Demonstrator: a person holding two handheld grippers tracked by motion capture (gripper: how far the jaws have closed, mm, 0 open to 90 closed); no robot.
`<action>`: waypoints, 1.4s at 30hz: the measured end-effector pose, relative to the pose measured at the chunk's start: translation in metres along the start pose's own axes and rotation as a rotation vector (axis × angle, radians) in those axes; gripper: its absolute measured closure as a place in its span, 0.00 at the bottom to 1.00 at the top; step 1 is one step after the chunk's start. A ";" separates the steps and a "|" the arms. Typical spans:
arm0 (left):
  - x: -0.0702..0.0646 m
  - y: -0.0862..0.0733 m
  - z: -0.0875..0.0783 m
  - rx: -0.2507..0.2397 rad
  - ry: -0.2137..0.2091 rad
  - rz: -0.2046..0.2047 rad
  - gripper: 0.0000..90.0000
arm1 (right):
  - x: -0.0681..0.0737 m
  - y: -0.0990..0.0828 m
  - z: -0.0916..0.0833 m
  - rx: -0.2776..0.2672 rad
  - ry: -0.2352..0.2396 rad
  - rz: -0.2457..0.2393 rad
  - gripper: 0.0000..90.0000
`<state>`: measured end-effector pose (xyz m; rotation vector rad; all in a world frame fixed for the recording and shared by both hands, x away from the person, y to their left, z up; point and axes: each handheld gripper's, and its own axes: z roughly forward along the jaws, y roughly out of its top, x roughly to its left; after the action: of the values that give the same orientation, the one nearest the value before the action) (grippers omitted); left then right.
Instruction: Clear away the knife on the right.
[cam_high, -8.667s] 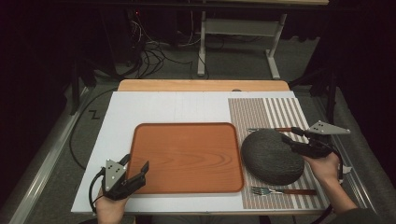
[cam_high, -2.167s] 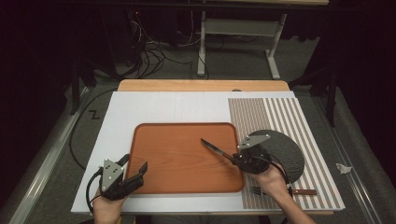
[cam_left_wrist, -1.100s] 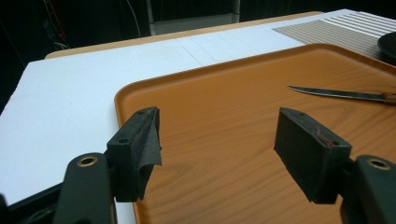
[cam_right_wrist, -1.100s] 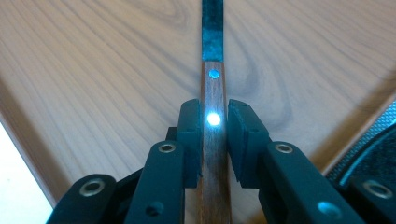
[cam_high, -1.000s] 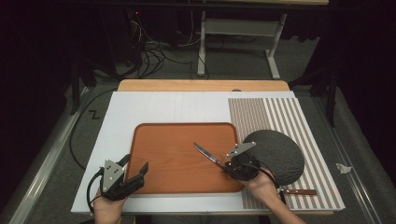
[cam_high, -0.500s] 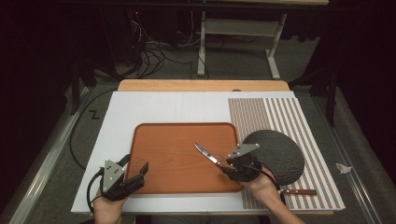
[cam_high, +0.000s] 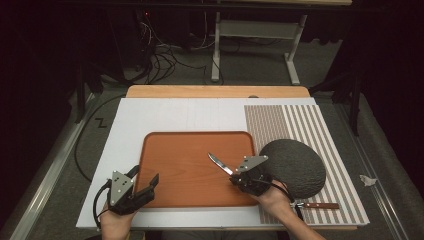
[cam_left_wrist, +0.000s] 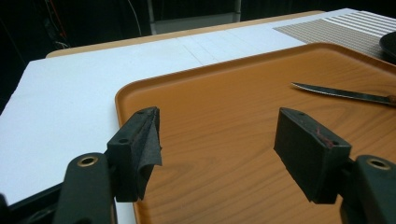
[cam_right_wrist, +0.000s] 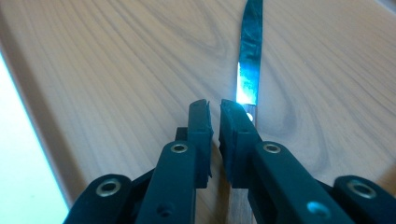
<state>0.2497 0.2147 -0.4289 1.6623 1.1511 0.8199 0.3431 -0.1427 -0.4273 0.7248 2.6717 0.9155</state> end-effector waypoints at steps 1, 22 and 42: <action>0.000 0.000 0.000 0.000 0.000 0.000 0.35 | -0.001 0.000 0.001 0.003 -0.001 0.002 0.95; 0.000 0.000 0.000 0.001 -0.001 0.001 0.35 | -0.015 -0.004 0.005 0.027 -0.048 0.034 0.95; 0.000 0.000 0.000 -0.001 0.001 -0.001 0.35 | -0.029 -0.007 0.004 0.023 -0.061 0.074 0.95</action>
<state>0.2500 0.2146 -0.4292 1.6603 1.1523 0.8204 0.3667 -0.1603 -0.4331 0.8479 2.6223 0.8675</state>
